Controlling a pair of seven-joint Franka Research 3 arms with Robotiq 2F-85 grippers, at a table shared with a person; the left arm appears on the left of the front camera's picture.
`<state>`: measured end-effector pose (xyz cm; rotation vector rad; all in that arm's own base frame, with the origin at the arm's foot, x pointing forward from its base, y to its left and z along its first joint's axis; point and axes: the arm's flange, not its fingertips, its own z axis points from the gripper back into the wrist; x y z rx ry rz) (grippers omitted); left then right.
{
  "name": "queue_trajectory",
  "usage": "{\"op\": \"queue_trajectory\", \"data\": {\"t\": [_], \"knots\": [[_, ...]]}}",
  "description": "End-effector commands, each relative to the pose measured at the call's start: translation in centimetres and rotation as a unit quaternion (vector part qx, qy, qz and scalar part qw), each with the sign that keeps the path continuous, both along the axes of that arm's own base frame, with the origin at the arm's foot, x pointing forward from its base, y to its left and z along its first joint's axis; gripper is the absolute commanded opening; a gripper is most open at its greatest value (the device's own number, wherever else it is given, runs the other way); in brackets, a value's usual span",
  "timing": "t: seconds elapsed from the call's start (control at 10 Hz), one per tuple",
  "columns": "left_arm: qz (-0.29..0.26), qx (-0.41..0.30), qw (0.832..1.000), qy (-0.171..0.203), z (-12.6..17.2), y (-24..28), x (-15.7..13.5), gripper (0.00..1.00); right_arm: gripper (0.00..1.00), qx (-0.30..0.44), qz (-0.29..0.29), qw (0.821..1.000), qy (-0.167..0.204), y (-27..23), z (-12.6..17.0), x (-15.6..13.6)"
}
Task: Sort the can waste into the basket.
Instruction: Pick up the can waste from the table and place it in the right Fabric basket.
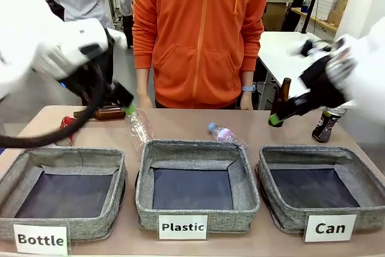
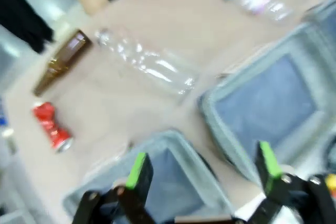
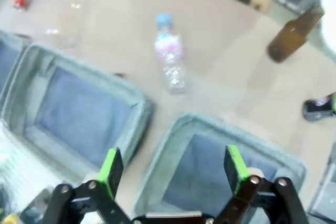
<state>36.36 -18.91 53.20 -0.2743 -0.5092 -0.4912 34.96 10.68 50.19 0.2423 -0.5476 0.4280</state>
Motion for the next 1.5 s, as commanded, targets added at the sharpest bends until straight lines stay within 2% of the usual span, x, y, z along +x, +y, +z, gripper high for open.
{"op": "queue_trajectory", "data": {"t": [0.0, 0.1, 0.2, 0.3, 0.4, 0.5, 0.6, 0.7, 0.8, 0.9, 1.0, 1.1, 1.4], "knots": [[0.036, -0.069, 0.995, 0.062, 2.7, 3.8, -0.7, 1.00, 1.00, 0.098, 0.008, 0.993, 0.072, -5.8, 2.5, -2.6], [0.040, -0.116, 0.986, 0.109, 3.8, 8.1, -0.6, 1.00, 1.00, 0.176, 0.001, 0.978, 0.116, -10.4, 2.5, -3.0], [0.052, -0.167, 0.974, 0.146, 4.0, 12.6, -0.1, 1.00, 1.00, 0.234, -0.042, 0.962, 0.131, -14.8, 1.8, -3.4], [0.090, -0.225, 0.958, 0.156, 3.7, 17.7, -0.5, 1.00, 1.00, 0.285, -0.067, 0.946, 0.137, -19.0, 0.8, -3.7], [0.147, -0.285, 0.936, 0.146, 2.3, 22.7, -1.3, 1.00, 1.00, 0.326, -0.084, 0.933, 0.126, -23.2, -0.5, -4.0], [0.196, -0.321, 0.917, 0.134, -0.1, 26.6, -3.3, 1.00, 1.00, 0.375, -0.103, 0.914, 0.113, -27.6, -2.6, -4.2], [0.242, -0.369, 0.890, 0.116, -2.1, 29.7, -5.4, 1.00, 1.00, 0.415, -0.127, 0.894, 0.112, -30.5, -4.5, -4.5], [0.266, -0.415, 0.865, 0.094, -4.1, 31.6, -7.3, 1.00, 1.00, 0.449, -0.156, 0.876, 0.087, -33.1, -6.0, -5.1], [0.320, -0.433, 0.839, 0.078, -6.5, 32.1, -8.1, 1.00, 1.00, 0.474, -0.198, 0.856, 0.060, -35.1, -7.2, -5.6], [0.356, -0.456, 0.812, 0.084, -8.6, 33.4, -8.3, 1.00, 1.00, 0.485, -0.222, 0.845, 0.035, -36.2, -8.0, -6.4], [0.382, -0.466, 0.794, 0.081, -9.3, 33.5, -8.4, 1.00, 1.00, 0.476, -0.237, 0.846, 0.020, -36.2, -8.3, -7.0], [0.342, -0.435, 0.826, 0.106, -4.5, 37.2, -7.1, 1.00, 1.00, 0.471, -0.222, 0.851, 0.071, -36.3, -7.7, -7.2], [0.342, -0.435, 0.826, 0.106, -4.5, 37.2, -7.1, 1.00, 1.00, 0.471, -0.222, 0.851, 0.071, -36.3, -7.7, -7.2]]}}
